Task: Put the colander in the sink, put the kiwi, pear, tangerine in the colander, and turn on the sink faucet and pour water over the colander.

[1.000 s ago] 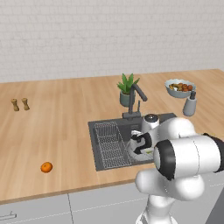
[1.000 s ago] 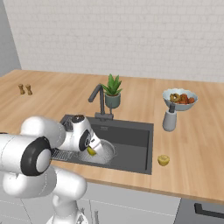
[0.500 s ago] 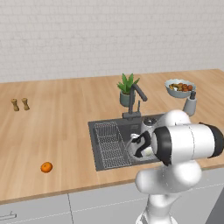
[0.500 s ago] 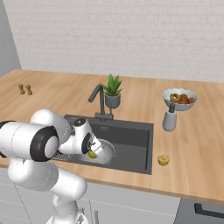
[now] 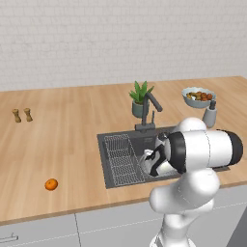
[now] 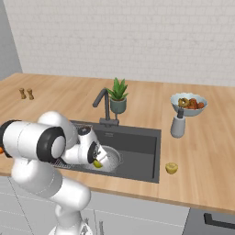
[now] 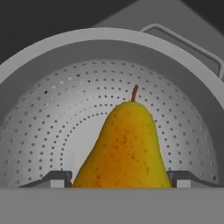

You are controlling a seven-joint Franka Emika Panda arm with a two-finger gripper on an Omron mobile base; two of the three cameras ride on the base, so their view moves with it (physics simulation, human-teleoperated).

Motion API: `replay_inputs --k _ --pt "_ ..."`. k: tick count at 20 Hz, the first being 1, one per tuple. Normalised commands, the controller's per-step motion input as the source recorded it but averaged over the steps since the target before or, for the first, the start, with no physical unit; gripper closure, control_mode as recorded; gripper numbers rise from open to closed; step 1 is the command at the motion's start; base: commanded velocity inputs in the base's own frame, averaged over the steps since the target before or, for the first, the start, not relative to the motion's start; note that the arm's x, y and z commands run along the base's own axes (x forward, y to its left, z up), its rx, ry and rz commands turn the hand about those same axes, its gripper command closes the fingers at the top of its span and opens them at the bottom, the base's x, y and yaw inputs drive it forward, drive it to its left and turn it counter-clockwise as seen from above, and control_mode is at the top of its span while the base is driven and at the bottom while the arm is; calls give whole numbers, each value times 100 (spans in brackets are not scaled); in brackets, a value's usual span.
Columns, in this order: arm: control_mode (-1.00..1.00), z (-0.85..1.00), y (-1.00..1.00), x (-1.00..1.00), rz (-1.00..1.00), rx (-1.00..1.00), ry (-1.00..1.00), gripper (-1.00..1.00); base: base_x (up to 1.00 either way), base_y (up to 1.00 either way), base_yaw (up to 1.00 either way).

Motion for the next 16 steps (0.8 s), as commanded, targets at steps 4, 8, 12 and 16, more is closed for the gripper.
replay_inputs --k 4,8,12,16 --pt "-100 16 -3 -16 0 0 -8 -100 0 0 0" --pt "-100 38 0 -25 0 1 -8 -100 0 0 0" --pt "-100 48 3 -48 0 3 -7 -100 0 0 0" --pt "-100 53 41 -63 0 4 -4 -100 0 0 0"
